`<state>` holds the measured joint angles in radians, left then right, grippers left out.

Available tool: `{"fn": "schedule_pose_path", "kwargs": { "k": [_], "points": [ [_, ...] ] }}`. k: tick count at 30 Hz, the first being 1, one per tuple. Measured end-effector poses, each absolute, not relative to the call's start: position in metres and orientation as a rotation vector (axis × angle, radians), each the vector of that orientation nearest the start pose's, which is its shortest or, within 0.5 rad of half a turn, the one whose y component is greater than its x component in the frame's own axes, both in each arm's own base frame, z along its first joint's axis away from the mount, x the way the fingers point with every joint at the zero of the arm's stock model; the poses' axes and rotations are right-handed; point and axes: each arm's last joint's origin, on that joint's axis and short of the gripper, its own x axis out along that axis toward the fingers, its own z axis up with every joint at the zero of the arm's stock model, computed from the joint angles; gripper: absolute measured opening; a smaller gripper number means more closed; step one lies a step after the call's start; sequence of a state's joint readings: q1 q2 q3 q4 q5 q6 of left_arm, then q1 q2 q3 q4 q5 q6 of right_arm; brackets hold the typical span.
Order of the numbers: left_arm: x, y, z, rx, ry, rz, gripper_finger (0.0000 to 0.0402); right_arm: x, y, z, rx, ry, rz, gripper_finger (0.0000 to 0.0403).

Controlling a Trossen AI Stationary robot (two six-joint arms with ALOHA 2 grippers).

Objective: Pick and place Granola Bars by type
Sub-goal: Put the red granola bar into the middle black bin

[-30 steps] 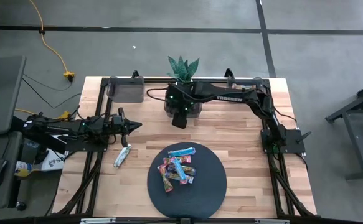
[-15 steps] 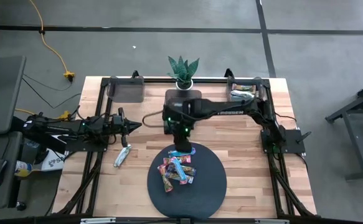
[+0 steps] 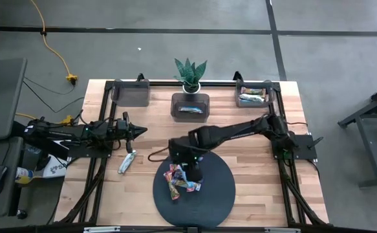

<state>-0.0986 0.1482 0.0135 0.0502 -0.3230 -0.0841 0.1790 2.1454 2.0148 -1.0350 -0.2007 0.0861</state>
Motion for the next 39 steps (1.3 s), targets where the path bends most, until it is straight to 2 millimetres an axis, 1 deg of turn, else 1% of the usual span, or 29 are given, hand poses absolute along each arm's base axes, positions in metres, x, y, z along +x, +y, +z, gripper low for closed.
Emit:
{"fn": "schedule_pose_path", "kwargs": {
  "k": [4, 8, 15, 23, 32, 36, 39],
  "points": [
    [0.105, -0.001, 0.161, -0.066, 0.073, 0.228, 0.0001, 0.445, 0.093, 0.250, 0.070, 1.244, 0.204, 0.0165],
    [0.105, -0.001, 0.161, -0.066, 0.073, 0.227, 0.0001, 0.446, 0.093, 0.240, 0.066, 1.284, 0.153, 0.0165],
    [0.105, -0.001, 0.161, -0.066, 0.073, 0.227, 0.0001, 0.450, 0.094, 0.222, 0.080, 1.332, 0.134, 0.0165],
    [0.105, -0.001, 0.161, -0.066, 0.073, 0.227, 0.0001, 0.454, 0.094, 0.210, 0.068, 1.354, 0.117, 0.0165],
    [0.105, -0.001, 0.161, -0.066, 0.073, 0.227, 0.0001, 0.458, 0.097, 0.186, 0.044, 1.410, 0.128, 0.0165],
    [0.105, -0.001, 0.161, -0.066, 0.073, 0.227, 0.0001, 0.460, 0.097, 0.179, 0.024, 1.419, 0.106, 0.0165],
    [0.105, -0.001, 0.161, -0.066, 0.073, 0.227, 0.0001, 0.460, 0.096, 0.177, 0.014, 1.419, 0.096, 0.0165]
  ]
}}
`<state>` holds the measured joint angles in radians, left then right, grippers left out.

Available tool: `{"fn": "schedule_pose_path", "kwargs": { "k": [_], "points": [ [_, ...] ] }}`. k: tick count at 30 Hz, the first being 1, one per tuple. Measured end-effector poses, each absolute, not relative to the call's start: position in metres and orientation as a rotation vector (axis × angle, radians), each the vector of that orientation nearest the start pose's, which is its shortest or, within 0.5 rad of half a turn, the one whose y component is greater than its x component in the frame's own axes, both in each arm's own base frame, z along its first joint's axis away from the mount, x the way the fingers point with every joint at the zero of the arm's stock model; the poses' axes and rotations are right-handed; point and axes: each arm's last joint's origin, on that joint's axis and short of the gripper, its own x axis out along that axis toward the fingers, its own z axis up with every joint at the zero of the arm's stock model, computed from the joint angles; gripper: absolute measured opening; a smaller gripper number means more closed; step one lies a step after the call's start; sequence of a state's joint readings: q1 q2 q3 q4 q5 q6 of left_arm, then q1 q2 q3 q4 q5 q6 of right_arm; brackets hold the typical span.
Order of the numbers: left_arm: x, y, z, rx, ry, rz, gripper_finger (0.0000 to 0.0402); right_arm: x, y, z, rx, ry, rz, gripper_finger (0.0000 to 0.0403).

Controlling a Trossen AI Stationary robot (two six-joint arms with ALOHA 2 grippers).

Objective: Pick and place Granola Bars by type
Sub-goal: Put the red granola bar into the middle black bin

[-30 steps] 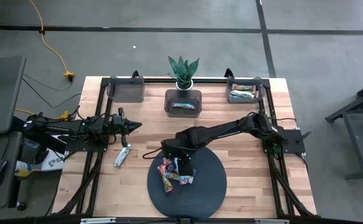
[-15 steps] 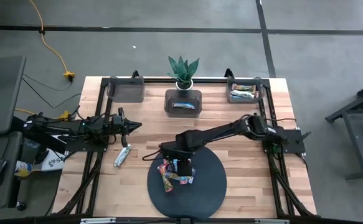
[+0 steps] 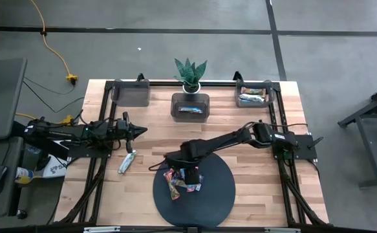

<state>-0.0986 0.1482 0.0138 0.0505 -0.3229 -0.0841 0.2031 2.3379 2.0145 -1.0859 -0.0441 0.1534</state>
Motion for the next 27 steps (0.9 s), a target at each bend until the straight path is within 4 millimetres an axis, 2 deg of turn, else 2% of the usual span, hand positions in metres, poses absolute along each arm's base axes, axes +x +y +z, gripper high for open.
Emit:
{"fn": "schedule_pose_path", "kwargs": {
  "k": [15, 23, 27],
  "points": [
    [0.105, -0.001, 0.161, -0.066, 0.073, 0.228, 0.0001, 0.467, 0.097, 0.154, 0.006, 1.432, 0.094, 0.0165],
    [0.105, -0.001, 0.161, -0.066, 0.073, 0.227, 0.0001, 0.468, 0.095, 0.153, 0.005, 1.429, 0.083, 0.0162],
    [0.105, -0.001, 0.161, -0.066, 0.073, 0.228, 0.0001, 0.468, 0.094, 0.153, -0.003, 1.429, 0.094, 0.0140]
  ]
}}
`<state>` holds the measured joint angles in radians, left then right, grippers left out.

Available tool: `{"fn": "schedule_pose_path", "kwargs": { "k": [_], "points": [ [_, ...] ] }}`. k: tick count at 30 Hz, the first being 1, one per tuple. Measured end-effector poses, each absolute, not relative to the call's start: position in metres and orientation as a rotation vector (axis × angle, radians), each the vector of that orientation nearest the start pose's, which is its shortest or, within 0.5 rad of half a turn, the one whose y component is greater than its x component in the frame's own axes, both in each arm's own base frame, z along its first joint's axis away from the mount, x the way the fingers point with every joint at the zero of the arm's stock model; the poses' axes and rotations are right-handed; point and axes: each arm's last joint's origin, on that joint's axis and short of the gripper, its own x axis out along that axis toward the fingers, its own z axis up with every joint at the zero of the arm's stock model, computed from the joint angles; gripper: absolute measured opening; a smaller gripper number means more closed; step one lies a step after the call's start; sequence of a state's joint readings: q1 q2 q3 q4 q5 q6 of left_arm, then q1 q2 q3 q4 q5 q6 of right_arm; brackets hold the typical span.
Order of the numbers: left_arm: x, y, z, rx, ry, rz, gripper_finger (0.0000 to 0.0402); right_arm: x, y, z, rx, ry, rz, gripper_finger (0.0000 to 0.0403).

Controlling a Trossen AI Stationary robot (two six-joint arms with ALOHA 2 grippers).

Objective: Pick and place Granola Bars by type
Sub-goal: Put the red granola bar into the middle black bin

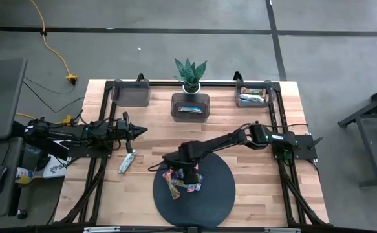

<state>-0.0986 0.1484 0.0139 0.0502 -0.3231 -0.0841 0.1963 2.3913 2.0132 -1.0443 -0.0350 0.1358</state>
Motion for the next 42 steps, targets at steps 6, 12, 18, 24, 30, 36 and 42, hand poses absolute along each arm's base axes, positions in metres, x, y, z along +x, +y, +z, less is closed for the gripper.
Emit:
{"fn": "schedule_pose_path", "kwargs": {
  "k": [6, 12, 18, 24, 30, 36, 42],
  "points": [
    [0.105, -0.001, 0.161, -0.066, 0.073, 0.227, 0.0001, 0.468, 0.094, 0.153, -0.013, 1.429, 0.104, 0.0097],
    [0.105, -0.001, 0.161, -0.066, 0.073, 0.228, 0.0001, 0.468, 0.094, 0.154, -0.012, 1.428, 0.106, 0.0071],
    [0.105, -0.001, 0.161, -0.066, 0.073, 0.227, 0.0001, 0.467, 0.094, 0.153, -0.010, 1.439, 0.107, 0.0061],
    [0.105, -0.001, 0.161, -0.066, 0.073, 0.228, 0.0001, 0.465, 0.093, 0.154, 0.006, 1.463, 0.115, 0.0059],
    [0.105, -0.001, 0.161, -0.066, 0.073, 0.227, 0.0001, 0.464, 0.088, 0.163, 0.039, 1.456, 0.125, 0.0059],
    [0.105, -0.001, 0.161, -0.066, 0.074, 0.227, 0.0001, 0.465, 0.076, 0.181, 0.104, 1.403, 0.120, 0.0059],
    [0.105, -0.001, 0.161, -0.066, 0.073, 0.227, 0.0001, 0.465, 0.065, 0.208, 0.163, 1.307, 0.138, 0.0059]
  ]
}}
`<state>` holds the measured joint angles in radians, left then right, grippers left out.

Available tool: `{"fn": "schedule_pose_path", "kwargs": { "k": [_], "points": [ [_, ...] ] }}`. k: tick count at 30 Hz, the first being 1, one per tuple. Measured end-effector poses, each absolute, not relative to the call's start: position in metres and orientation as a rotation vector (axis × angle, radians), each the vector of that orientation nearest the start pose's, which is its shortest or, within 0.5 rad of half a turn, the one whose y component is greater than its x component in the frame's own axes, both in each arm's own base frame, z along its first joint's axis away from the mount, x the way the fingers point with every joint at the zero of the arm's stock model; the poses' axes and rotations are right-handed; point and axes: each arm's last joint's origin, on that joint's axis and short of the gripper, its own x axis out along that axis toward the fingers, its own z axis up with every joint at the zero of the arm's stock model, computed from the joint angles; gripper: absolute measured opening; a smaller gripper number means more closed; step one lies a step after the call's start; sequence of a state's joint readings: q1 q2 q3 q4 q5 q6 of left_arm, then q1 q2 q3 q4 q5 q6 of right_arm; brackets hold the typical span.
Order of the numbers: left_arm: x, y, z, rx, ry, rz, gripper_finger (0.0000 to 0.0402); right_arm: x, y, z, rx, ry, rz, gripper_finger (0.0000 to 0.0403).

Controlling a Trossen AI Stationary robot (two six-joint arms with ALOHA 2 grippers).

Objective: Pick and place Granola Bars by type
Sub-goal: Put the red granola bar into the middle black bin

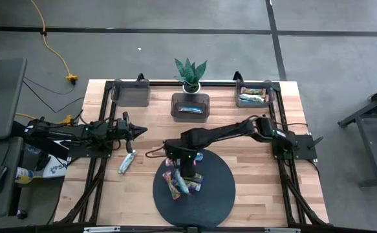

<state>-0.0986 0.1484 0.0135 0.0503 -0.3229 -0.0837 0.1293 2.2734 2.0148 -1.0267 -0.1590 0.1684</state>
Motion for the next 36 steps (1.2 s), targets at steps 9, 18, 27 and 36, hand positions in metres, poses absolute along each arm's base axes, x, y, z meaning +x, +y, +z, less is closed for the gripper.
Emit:
{"fn": "schedule_pose_path", "kwargs": {
  "k": [9, 18, 27, 36],
  "points": [
    [0.105, -0.001, 0.161, -0.066, 0.073, 0.228, 0.0001, 0.470, 0.051, 0.247, 0.277, 1.105, 0.252, 0.0059],
    [0.105, -0.001, 0.161, -0.066, 0.073, 0.227, 0.0001, 0.471, 0.044, 0.279, 0.272, 0.931, 0.268, 0.0059],
    [0.105, -0.001, 0.161, -0.066, 0.073, 0.227, 0.0001, 0.458, 0.027, 0.315, 0.241, 0.826, 0.165, 0.0059],
    [0.105, -0.001, 0.161, -0.066, 0.073, 0.228, 0.0001, 0.436, 0.001, 0.355, 0.195, 0.723, -0.003, 0.0059]
  ]
}}
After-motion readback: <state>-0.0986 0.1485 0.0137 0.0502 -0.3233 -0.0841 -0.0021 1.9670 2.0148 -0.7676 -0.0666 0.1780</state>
